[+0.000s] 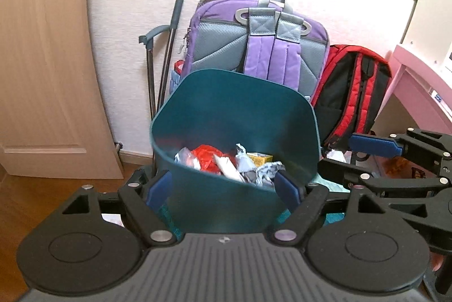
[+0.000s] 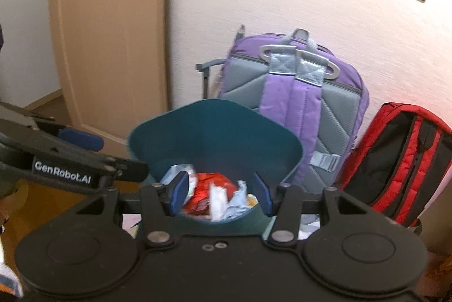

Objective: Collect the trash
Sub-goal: 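Withdraw both open tools from the wastebasket and lower them toward the floor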

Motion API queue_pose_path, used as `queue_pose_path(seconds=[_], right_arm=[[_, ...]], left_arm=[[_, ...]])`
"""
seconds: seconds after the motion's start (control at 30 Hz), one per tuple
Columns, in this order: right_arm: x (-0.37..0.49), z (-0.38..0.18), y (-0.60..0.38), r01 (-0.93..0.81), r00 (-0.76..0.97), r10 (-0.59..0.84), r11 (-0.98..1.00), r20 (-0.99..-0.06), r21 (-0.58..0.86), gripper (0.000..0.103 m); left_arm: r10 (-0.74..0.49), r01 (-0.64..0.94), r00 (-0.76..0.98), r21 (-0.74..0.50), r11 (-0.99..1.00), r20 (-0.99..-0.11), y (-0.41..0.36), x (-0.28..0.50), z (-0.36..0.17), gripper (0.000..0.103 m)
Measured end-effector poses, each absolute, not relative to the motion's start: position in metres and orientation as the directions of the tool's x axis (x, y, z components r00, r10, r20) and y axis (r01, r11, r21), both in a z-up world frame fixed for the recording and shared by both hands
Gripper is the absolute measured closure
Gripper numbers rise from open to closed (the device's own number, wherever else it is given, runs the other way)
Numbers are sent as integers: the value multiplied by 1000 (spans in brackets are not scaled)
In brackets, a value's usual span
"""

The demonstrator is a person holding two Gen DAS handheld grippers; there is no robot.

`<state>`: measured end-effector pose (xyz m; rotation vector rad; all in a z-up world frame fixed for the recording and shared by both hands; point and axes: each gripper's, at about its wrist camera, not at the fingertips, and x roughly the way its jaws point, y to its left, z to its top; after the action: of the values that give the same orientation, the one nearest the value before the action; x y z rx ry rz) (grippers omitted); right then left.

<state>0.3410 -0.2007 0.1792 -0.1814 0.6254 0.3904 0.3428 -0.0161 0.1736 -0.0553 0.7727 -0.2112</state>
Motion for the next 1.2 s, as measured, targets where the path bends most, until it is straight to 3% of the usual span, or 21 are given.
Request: queue_pose_path(seconds=[0.27,0.5,0.6,0.67,0.93,1.2], right_arm=[[298,183,-187,-484,697,391,875,-602,8,52],[267,160,-160,-585,603,462,810,-650,33,52],[258,137,-144,-634,542,483,772,-688,42,52],[255,119,-133,-666,493,498,743,-713,58,52],[258,10,-78,-769,256,496,625,-830,137,52],[251,-125,-24,-823,50,389,538,-920,183,52]], left_arm=[[-199,154,706,-127,980,-679,12,286,174,19],[-207,128,674,-163,978,-709,53,245,142,19],[-192,85,658,-181,980,-728,79,233,116,9],[-177,55,649,-187,981,-740,96,229,97,2],[-94,-90,554,-172,981,-827,169,240,-10,2],[-46,-265,383,-158,951,-923,242,269,-144,2]])
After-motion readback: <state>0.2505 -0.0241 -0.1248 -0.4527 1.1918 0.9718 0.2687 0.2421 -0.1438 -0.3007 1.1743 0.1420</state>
